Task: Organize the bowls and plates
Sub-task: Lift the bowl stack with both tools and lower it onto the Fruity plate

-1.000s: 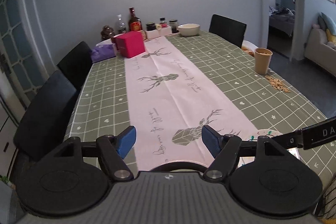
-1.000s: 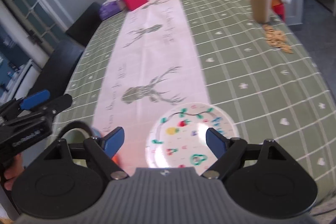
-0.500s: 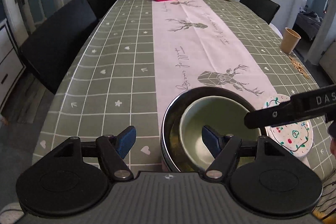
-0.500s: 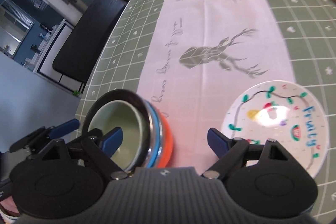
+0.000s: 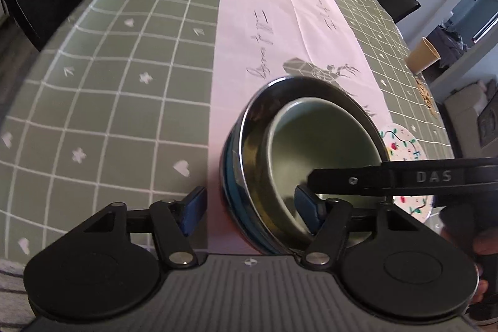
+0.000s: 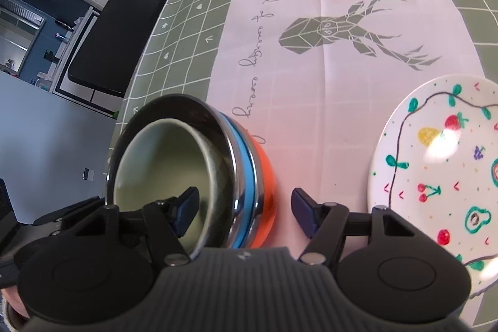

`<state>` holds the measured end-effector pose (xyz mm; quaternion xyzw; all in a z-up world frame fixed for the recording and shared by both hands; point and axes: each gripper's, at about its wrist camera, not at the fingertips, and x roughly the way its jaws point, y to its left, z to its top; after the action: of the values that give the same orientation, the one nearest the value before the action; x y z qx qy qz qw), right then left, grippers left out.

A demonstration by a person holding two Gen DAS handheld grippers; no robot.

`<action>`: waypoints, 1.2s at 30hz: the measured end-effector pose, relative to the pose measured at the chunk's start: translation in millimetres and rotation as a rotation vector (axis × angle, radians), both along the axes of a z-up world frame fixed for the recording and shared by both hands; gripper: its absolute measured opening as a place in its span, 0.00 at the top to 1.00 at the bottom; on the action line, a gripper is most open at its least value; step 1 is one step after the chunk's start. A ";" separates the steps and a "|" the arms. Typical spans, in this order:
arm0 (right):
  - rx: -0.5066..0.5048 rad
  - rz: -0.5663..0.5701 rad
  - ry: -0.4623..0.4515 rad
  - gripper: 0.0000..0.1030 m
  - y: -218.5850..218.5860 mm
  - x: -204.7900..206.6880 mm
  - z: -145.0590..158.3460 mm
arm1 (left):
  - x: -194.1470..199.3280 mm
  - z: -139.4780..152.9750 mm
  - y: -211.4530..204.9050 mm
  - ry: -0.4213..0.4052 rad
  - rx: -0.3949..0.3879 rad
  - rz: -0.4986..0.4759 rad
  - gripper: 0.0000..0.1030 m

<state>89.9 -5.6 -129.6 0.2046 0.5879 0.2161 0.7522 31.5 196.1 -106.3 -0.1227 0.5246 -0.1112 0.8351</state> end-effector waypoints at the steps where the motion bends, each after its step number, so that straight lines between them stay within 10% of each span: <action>1: -0.001 -0.005 0.007 0.42 0.3 0.3 -1.8 | 0.9 -1.2 -0.3 0.013 -0.016 -0.004 0.37; 36: -0.007 -0.049 0.152 0.55 -3.2 8.5 5.6 | 1.3 21.2 -23.6 0.011 0.168 -0.003 0.63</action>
<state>98.4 -8.8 -124.0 0.2321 0.6390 0.1793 0.7110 32.8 172.5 -85.1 -0.0521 0.5370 -0.0674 0.8393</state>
